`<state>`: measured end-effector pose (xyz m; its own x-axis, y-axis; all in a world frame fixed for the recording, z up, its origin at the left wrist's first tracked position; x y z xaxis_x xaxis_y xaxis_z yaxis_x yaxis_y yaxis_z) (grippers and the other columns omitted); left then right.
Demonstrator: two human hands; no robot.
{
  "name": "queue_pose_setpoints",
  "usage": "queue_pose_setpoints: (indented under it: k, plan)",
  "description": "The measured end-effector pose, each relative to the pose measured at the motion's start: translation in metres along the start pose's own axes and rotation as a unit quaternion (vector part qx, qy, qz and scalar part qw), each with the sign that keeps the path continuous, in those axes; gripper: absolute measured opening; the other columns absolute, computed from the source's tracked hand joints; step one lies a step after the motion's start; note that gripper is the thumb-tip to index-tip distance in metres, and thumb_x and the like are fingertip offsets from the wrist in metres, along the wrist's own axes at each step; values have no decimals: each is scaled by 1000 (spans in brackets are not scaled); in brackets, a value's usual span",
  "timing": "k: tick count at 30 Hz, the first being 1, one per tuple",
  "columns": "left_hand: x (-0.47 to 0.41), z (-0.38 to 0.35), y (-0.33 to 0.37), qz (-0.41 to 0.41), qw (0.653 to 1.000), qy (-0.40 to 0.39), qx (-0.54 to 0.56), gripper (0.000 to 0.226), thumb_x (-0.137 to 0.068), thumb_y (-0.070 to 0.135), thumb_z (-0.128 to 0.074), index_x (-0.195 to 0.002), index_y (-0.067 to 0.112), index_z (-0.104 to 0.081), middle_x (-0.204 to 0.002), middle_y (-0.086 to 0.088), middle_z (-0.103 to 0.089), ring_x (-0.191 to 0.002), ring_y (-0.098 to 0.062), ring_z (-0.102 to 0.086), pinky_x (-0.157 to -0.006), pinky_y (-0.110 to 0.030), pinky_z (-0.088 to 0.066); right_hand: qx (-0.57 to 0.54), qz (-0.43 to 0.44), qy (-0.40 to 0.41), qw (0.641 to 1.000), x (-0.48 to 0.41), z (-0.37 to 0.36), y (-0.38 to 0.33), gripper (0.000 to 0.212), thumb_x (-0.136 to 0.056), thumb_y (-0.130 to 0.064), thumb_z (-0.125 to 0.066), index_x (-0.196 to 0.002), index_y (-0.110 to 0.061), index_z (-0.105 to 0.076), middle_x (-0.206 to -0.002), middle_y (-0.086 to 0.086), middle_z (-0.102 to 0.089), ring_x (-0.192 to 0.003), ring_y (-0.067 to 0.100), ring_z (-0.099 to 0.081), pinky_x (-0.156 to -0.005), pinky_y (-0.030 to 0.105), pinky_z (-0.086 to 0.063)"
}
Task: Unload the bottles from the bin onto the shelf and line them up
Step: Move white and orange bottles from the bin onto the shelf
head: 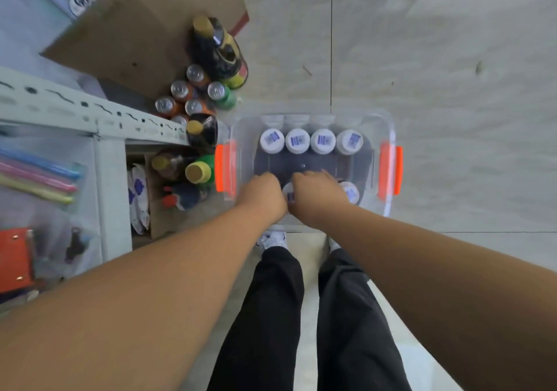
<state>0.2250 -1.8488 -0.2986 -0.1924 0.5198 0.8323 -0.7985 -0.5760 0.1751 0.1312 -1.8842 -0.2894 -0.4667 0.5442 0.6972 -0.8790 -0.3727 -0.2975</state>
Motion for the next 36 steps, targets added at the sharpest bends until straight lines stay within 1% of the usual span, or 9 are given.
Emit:
queue_pose_setpoints:
  k: [6,9,11,13,16,20,23,32,36]
  plan:
    - [-5,4,7,-22,996,74,-34,18,-92,9,-56,-110,5,-58,-116,-19,-63,-104,-39,-62,-75,-40,-44,-2,45,20,999,-6,8,-11,7,-89,-20,-52,-93,-15,-54,-101,8,-70,-105,30,-62,-110,42,-29]
    - [23,41,23,-84,993,76,-28,15,-85,13,-62,-90,17,-49,-110,-16,-60,-96,-36,-61,-68,-34,-37,-91,13,30,995,16,45,-2,12,-89,-23,-54,-88,-14,-46,-87,8,-64,-85,31,-62,-78,36,-48]
    - [50,78,37,-129,988,72,-31,15,-81,15,-66,-89,21,-55,-110,-14,-60,-97,-35,-61,-68,-30,-36,-135,-10,36,990,38,80,8,17,-88,-22,-56,-92,-10,-44,-79,6,-58,-73,30,-57,-55,31,-41]
    - [83,129,46,-145,985,91,-26,25,-78,19,-69,-102,15,-62,-104,-10,-63,-92,-33,-61,-66,-29,-38,-156,-24,65,985,64,128,13,27,-87,-23,-60,-103,-4,-49,-89,11,-63,-79,31,-58,-60,34,-45]
    - [147,218,74,-172,979,111,-18,22,-76,29,-68,-88,11,-64,-82,-7,-66,-77,-30,-62,-59,-36,-44,-170,-8,105,980,114,219,8,34,-85,-27,-63,-108,-1,-59,-102,14,-66,-95,34,-61,-82,39,-52]
    - [240,327,111,-200,976,81,-27,25,-68,38,-68,-83,17,-71,-71,-7,-72,-65,-28,-68,-57,-42,-55,-129,18,135,982,184,349,-14,35,-78,-30,-64,-103,-5,-66,-96,14,-70,-89,34,-63,-79,41,-56]
    - [311,403,138,-217,969,72,-95,6,-73,27,-73,-71,23,-69,-58,9,-60,-58,-23,-57,-54,-29,-44,-39,58,108,992,236,438,-48,30,-79,-31,-66,-95,-6,-70,-95,17,-70,-89,35,-65,-78,41,-56]
    - [521,559,152,-198,954,165,-155,16,-78,20,-69,-90,9,-73,-63,5,-55,-52,-9,-45,-46,-16,-34,55,123,128,983,366,657,-167,21,-75,-23,-67,-87,-6,-72,-79,8,-71,-67,19,-72,-55,23,-56]
    - [587,573,115,-155,957,200,-145,27,-77,24,-67,-99,9,-73,-81,-3,-65,-68,-17,-52,-64,-29,-40,58,193,129,971,395,687,-234,23,-78,-16,-66,-95,-2,-73,-94,16,-74,-81,25,-75,-61,25,-60]
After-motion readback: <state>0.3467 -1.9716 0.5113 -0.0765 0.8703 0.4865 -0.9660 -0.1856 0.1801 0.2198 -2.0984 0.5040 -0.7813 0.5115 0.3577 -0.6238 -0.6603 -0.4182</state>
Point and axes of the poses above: each hand's wrist, its own x-axis away from the middle knuckle, its own z-axis out of the back of the hand, y = z × x, the point moved 9 cm from there along -x, towards the middle knuckle
